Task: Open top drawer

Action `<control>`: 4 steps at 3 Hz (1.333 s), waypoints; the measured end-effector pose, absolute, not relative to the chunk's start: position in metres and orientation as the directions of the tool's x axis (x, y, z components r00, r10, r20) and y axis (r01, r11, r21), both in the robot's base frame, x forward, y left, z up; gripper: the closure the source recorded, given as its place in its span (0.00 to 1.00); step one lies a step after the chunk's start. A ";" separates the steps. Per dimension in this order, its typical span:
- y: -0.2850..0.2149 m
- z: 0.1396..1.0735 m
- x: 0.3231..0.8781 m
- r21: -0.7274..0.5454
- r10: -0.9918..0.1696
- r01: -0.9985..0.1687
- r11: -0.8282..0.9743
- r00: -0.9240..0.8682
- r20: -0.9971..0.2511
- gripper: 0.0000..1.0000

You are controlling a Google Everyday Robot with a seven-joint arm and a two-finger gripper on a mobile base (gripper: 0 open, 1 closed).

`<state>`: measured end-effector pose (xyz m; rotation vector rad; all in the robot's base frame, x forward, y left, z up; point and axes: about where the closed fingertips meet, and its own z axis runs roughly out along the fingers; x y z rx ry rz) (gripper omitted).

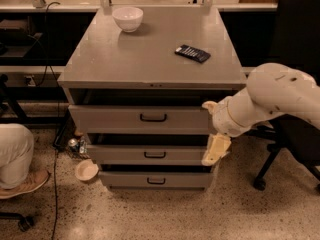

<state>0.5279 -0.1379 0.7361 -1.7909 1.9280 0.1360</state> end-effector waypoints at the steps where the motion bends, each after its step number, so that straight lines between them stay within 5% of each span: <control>1: -0.122 0.721 0.556 -0.281 -0.903 -0.953 0.109 0.023 -0.430 0.00; 4: -0.081 0.690 0.633 -0.316 -0.906 -0.945 0.087 0.057 -0.420 0.00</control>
Offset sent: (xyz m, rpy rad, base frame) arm 0.0922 0.0505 -0.0427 0.0063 -0.0672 0.0466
